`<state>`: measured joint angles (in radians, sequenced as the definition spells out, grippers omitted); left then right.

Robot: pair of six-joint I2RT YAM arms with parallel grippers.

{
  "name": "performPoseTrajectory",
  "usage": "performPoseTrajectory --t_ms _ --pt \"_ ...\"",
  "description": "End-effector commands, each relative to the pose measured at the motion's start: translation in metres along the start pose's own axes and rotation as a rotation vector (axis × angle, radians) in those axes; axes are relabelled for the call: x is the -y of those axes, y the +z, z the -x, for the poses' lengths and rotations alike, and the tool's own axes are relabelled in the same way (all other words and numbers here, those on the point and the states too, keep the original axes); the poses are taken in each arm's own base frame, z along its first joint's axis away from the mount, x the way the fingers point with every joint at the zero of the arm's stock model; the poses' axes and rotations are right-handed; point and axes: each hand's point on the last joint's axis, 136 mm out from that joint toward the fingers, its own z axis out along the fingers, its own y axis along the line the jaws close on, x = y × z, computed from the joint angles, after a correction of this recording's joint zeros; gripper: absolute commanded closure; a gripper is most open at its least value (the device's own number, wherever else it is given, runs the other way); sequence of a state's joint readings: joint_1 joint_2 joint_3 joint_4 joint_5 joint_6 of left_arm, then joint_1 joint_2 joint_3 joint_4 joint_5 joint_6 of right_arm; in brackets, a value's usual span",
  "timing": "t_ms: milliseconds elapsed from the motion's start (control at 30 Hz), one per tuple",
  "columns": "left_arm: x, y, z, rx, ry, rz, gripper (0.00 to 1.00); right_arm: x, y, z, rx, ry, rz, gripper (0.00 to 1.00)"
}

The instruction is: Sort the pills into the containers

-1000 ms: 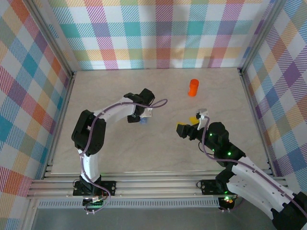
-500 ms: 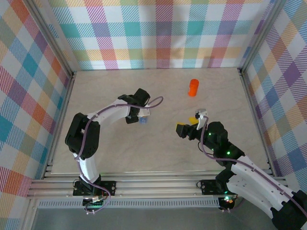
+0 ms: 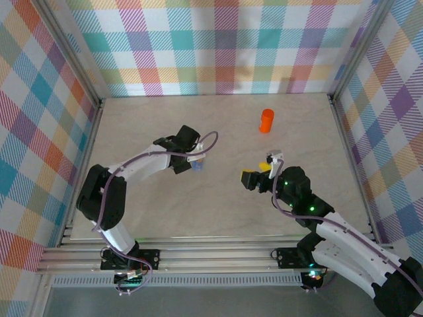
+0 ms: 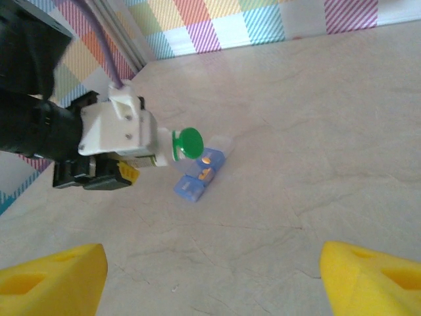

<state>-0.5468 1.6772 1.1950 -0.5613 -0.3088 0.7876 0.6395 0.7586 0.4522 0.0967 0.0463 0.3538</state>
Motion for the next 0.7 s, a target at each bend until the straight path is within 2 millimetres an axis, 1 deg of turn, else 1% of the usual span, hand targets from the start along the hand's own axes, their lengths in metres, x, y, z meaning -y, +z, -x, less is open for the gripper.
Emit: performPoseTrajectory --t_ms 0,100,233,300,367,433,500,600,667 --pt "-0.015 -0.025 0.025 0.192 -0.134 0.03 1.0 -0.001 0.0 0.016 0.037 -0.029 -0.013 0.17" --pt "-0.018 -0.037 0.037 0.303 -0.203 0.039 1.0 -0.003 0.001 0.019 0.023 -0.028 -0.016 0.16" --pt "-0.026 -0.06 0.053 0.499 -0.322 0.079 1.0 -0.01 0.005 0.029 0.003 -0.021 -0.006 0.16" --pt "-0.029 -0.074 0.058 0.597 -0.371 0.095 1.0 -0.015 0.006 0.036 -0.006 -0.019 0.004 0.16" --pt "-0.029 -0.093 0.063 0.717 -0.411 0.098 1.0 -0.021 0.007 0.045 -0.014 -0.022 0.017 0.16" --pt "-0.029 -0.117 0.066 0.849 -0.439 0.095 1.0 -0.029 0.006 0.055 -0.025 -0.033 0.034 0.17" --pt "-0.024 -0.144 0.07 0.987 -0.44 0.076 1.0 -0.041 0.005 0.066 -0.042 -0.056 0.07 0.16" --pt "-0.01 -0.195 0.076 1.222 -0.389 0.01 1.0 -0.07 0.0 0.082 -0.078 -0.125 0.19 0.17" --pt "0.003 -0.227 0.075 1.375 -0.328 -0.033 1.0 -0.095 -0.009 0.096 -0.08 -0.177 0.298 0.17"
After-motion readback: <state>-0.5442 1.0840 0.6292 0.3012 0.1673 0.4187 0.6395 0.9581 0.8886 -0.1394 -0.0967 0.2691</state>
